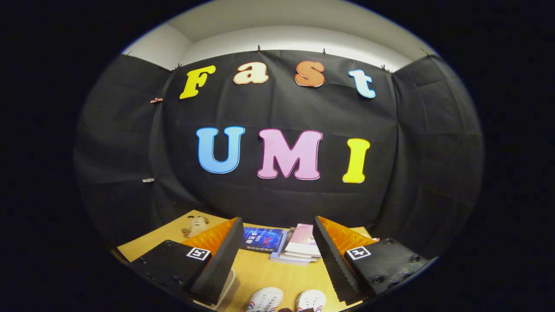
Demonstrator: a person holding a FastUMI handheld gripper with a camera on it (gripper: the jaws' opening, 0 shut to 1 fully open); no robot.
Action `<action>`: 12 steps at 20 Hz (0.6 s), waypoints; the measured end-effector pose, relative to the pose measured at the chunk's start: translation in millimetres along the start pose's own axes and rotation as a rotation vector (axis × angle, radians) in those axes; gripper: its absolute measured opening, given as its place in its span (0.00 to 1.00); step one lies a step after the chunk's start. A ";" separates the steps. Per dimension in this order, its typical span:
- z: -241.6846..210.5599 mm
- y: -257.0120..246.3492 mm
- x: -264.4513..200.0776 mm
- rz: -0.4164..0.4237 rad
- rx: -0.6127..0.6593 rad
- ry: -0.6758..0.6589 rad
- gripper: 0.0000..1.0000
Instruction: Open the storage box then place both shoes into the box .Put the left shoe in first, then the right shoe, with the right side of both shoes facing outward in a uniform manner.
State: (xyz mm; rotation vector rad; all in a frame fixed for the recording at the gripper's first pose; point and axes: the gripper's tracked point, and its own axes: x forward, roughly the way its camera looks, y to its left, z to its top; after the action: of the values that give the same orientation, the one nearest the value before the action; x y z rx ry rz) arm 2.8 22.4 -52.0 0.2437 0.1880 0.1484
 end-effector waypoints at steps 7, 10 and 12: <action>-78.7 59.8 0.7 0.405 0.316 0.287 0.98; -114.5 74.4 -1.3 0.517 0.480 0.441 0.98; -140.3 84.8 -9.7 0.576 0.577 0.550 0.98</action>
State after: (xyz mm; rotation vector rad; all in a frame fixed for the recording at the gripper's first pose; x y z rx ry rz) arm -45.4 133.8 -162.7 0.8316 0.7094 0.7399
